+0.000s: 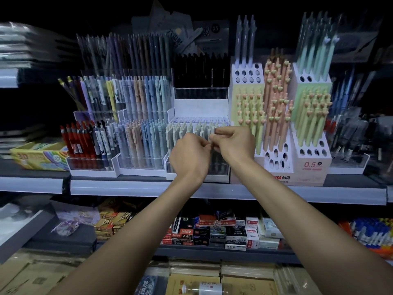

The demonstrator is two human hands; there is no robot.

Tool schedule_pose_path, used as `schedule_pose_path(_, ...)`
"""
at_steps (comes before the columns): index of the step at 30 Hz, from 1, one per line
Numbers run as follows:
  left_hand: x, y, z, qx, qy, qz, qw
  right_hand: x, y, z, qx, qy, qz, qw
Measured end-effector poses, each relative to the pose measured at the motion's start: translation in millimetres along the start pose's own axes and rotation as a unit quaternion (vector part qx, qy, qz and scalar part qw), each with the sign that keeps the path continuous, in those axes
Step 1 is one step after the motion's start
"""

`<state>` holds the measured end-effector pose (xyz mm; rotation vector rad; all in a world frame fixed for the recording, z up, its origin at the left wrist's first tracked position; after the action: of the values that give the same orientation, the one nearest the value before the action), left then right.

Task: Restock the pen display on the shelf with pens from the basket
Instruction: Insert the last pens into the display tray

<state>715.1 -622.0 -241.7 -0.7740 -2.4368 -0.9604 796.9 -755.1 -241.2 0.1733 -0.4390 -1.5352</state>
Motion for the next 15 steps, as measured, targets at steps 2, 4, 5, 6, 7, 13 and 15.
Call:
schedule_pose_path(2,2,1,-7,-0.014,0.007,-0.008,1.0,2,4,-1,-0.007,0.019,-0.009,1.0)
schedule_pose_path(4,0,-1,-7,-0.017,0.015,-0.01,1.0,4,4,-6,-0.012,0.033,-0.018,0.999)
schedule_pose_path(5,-2,-2,-5,-0.011,0.016,-0.009,1.0,3,2,-9,-0.013,0.034,-0.017,0.999)
schedule_pose_path(6,-5,-4,0,-0.002,0.011,-0.006,1.0,2,0,-12,-0.015,0.03,-0.015,0.999)
schedule_pose_path(7,-7,-6,4,0.006,0.006,-0.003,1.0,1,-3,-15,-0.017,0.025,-0.016,0.999)
schedule_pose_path(13,-9,-10,6,0.012,0.009,-0.016,1.0,5,-6,-2,0.022,-0.055,-0.018,0.998)
schedule_pose_path(15,-8,-11,7,0.019,0.006,-0.016,1.0,5,-9,5,0.056,-0.09,-0.017,0.994)
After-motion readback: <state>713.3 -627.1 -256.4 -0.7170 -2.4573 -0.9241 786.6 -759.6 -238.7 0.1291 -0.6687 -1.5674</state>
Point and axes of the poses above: each hand's wrist, its own y-axis towards the middle knuckle, its own x-axis out of the back of the hand, z = x × y, the point moved 9 cm from there along y, towards the middle knuckle, and after that the axes turned 1 degree about -y, right-handed, at the moved point
